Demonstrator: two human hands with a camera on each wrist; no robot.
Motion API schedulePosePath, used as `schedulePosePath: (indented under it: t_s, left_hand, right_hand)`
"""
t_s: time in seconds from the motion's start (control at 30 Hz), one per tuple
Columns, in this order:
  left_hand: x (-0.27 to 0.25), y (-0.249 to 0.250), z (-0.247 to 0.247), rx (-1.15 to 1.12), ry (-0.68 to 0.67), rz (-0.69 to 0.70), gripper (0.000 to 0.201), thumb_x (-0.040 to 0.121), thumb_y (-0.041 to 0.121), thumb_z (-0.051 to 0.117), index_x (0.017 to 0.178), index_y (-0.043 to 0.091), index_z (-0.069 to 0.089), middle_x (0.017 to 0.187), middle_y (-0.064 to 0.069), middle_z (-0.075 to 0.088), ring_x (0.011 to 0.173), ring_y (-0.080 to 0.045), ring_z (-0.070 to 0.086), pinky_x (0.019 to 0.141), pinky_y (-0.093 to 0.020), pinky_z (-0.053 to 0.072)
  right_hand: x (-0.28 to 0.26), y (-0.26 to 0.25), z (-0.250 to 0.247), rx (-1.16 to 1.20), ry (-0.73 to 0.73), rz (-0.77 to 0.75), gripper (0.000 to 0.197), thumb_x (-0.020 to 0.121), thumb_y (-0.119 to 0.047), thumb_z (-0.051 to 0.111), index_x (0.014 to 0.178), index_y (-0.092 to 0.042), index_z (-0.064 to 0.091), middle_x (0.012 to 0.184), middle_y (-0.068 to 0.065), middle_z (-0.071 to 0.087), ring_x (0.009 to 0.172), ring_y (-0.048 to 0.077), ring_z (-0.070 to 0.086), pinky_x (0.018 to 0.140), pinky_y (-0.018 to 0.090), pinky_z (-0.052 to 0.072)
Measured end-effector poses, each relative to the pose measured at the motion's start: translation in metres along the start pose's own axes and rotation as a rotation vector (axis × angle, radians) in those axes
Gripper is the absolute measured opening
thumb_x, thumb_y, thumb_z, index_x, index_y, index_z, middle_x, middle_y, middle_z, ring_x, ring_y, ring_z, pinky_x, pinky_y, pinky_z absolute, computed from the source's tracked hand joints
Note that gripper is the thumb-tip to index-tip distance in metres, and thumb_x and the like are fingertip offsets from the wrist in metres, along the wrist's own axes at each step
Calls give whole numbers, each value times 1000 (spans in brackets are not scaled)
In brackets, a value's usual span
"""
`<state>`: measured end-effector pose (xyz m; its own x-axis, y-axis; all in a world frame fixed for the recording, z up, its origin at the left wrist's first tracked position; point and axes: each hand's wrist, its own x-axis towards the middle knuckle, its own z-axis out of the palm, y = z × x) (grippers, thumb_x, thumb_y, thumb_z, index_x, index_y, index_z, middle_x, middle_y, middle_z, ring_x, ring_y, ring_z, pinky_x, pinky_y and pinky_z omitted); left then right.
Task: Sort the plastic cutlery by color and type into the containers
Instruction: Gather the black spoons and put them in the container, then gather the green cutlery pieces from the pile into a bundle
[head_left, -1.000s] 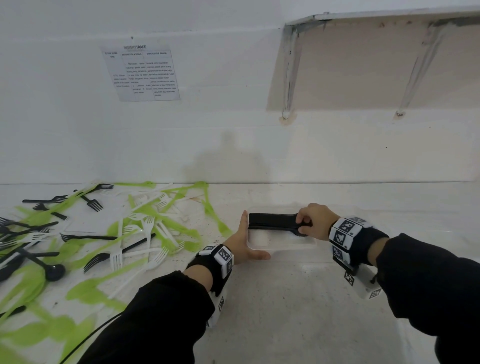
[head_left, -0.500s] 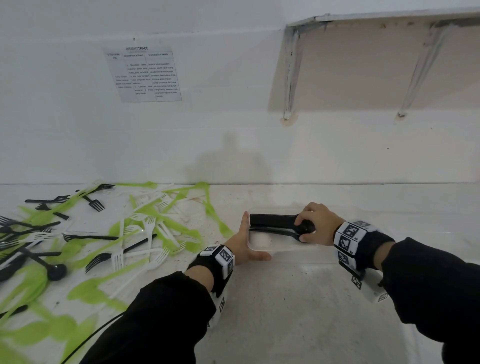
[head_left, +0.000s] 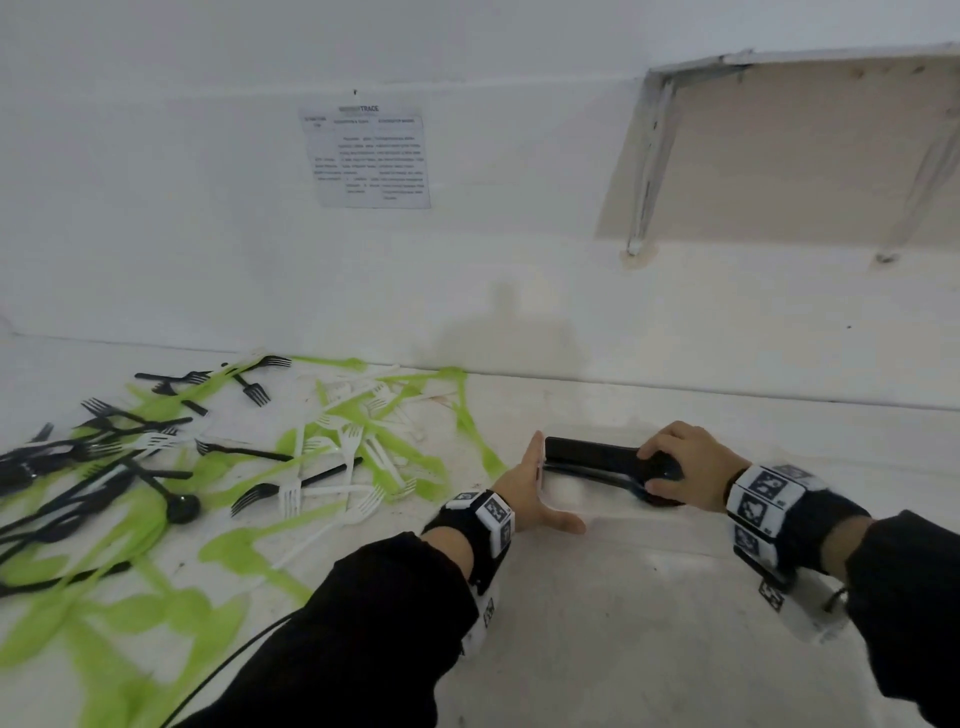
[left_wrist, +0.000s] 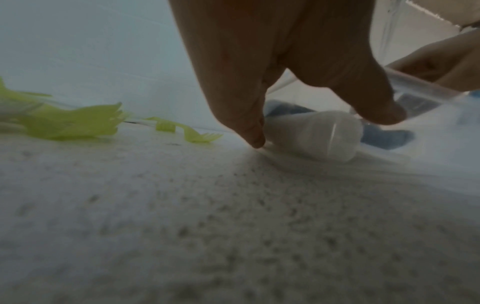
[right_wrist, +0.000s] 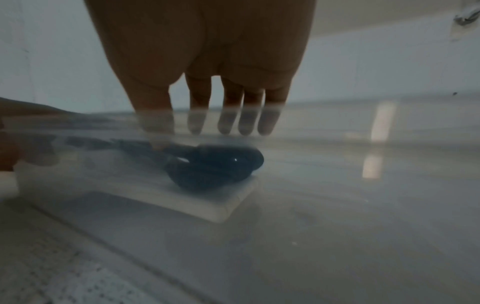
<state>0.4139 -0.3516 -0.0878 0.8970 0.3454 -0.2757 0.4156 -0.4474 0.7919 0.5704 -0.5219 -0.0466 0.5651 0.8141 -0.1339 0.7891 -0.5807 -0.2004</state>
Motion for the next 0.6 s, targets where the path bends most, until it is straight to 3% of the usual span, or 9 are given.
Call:
schedulePosePath:
  t_s: [0.1,0.23,0.37,0.47,0.53,0.6]
  left_hand:
    - [-3,1,-3,-50,-14,-7,121,70,18,82,150,15,-9,157,-3,18,141,-19,28,113,-29,27]
    - [-14,-1,-13,-95,-1,8,104,74,10,78,151,22,8,151,-4,34,126,-27,48,99,-34,44]
    - [-36,-13,-27,-103,44,45,79,80,11,73,145,19,31,140,-3,47,109,-22,57,85,-26,47]
    - [-56,-34,-53,-56,170,95,53,85,13,67,134,15,48,128,-6,59,83,-12,56,68,-12,44]
    - [-72,-54,-76,-17,263,113,39,88,12,63,126,11,56,120,-9,64,71,-4,53,63,-3,39]
    - [-92,-77,-102,14,353,101,30,89,10,60,118,7,62,114,-11,66,75,-5,53,63,0,37]
  right_hand:
    - [2,-9,-12,-13,48,16,28,88,-29,58,115,-21,58,123,4,47,116,22,45,100,33,39]
    - [8,-43,-27,48,114,-29,19,89,-21,55,107,-18,62,113,2,53,96,14,48,92,25,39]
    - [18,-97,-29,98,129,-104,16,88,-18,53,100,-18,65,101,-4,61,86,9,50,83,19,40]
    - [27,-143,-20,145,112,-146,10,86,-19,54,88,-26,62,100,-3,67,92,13,57,88,27,46]
    - [33,-174,-12,159,96,-163,10,85,-20,55,85,-28,60,100,-2,66,97,15,58,90,29,46]
    - [40,-203,-2,160,61,-183,9,85,-20,55,85,-28,60,101,-1,66,100,16,58,90,28,46]
